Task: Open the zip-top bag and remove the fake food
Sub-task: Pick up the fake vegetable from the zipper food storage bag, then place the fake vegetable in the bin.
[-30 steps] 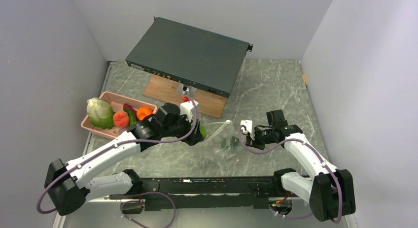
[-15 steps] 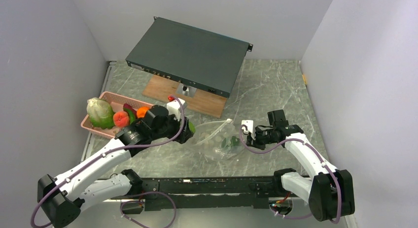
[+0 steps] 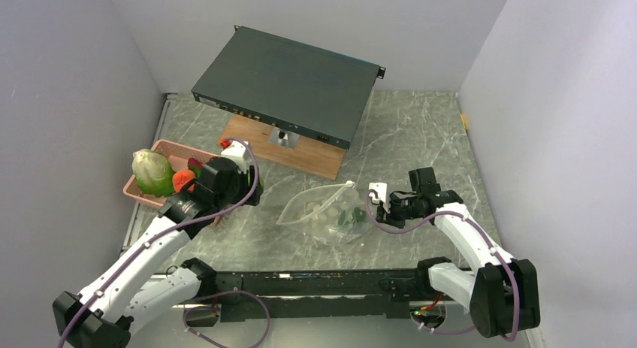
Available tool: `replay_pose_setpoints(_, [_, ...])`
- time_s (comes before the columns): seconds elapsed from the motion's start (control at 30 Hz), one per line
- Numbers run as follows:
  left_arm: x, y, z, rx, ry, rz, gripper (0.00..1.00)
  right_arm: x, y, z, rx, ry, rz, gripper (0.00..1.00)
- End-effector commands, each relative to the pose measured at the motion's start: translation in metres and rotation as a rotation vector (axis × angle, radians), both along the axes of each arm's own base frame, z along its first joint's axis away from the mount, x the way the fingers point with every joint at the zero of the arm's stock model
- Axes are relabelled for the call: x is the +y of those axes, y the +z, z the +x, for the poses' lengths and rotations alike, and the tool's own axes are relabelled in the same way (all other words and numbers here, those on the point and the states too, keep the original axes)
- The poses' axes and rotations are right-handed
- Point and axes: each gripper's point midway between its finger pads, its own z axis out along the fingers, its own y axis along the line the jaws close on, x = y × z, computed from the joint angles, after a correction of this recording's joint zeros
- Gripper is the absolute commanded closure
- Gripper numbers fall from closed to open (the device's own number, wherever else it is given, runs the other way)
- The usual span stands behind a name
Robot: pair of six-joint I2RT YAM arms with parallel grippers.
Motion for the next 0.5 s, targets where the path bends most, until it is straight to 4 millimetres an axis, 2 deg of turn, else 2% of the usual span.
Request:
replay_pose_setpoints(0.0, [0.034, 0.010, 0.008, -0.049, 0.161, 0.035, 1.00, 0.003, 0.002, -0.003, -0.003, 0.021, 0.029, 0.94])
replay_pose_setpoints(0.47, [0.099, -0.006, 0.020, 0.013, 0.404, 0.097, 1.00, 0.001, 0.002, -0.002, 0.000, 0.007, 0.030, 0.94])
